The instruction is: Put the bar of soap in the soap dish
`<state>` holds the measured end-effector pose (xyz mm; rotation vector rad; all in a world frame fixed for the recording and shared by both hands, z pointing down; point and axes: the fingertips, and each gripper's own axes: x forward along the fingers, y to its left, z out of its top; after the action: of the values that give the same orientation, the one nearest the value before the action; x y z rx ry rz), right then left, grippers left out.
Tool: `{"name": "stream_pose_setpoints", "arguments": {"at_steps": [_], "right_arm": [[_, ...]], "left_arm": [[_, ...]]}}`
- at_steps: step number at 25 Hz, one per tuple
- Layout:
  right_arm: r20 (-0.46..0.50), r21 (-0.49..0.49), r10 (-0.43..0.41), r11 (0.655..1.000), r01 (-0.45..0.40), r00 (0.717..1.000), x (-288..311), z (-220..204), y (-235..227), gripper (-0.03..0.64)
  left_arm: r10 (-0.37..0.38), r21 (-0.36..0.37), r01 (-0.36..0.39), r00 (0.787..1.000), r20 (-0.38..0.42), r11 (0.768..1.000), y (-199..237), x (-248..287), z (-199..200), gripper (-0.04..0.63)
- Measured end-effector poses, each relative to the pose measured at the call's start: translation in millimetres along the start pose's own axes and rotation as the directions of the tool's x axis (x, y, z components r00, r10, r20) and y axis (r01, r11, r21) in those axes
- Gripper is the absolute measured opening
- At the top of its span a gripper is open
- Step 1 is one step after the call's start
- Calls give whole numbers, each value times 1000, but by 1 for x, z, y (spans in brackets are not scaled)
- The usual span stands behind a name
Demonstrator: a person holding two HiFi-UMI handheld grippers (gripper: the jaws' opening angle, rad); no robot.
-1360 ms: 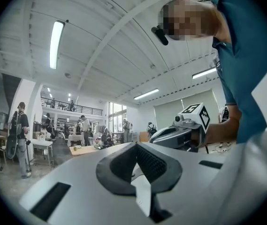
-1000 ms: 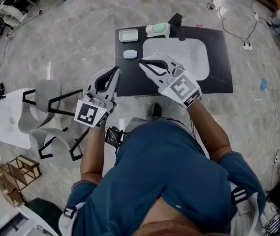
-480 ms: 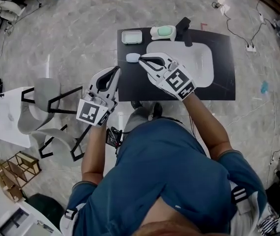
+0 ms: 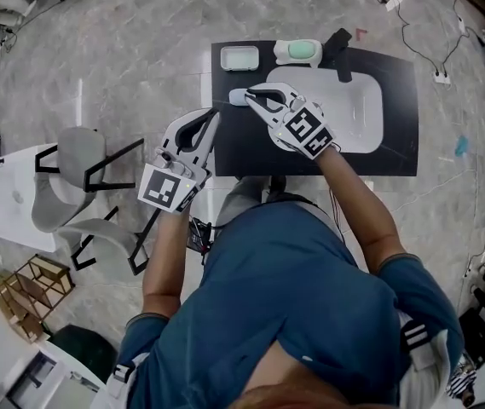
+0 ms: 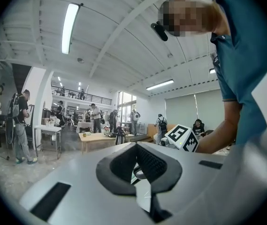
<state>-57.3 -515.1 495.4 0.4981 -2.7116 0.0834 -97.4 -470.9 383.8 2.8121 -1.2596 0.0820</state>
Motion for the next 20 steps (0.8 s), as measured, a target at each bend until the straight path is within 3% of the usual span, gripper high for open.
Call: {"name": "stream_pose_setpoints", "arguments": {"at_steps": [12, 20], "right_arm": [[-134, 50, 54, 998, -48, 989, 57, -66, -14, 126], [-313, 39, 118, 993, -112, 942, 96, -127, -16, 230]], "left_arm": [[-20, -53, 18, 998, -52, 998, 19, 6, -27, 3], [-7, -87, 0, 997, -77, 996, 37, 1, -45, 3]]}}
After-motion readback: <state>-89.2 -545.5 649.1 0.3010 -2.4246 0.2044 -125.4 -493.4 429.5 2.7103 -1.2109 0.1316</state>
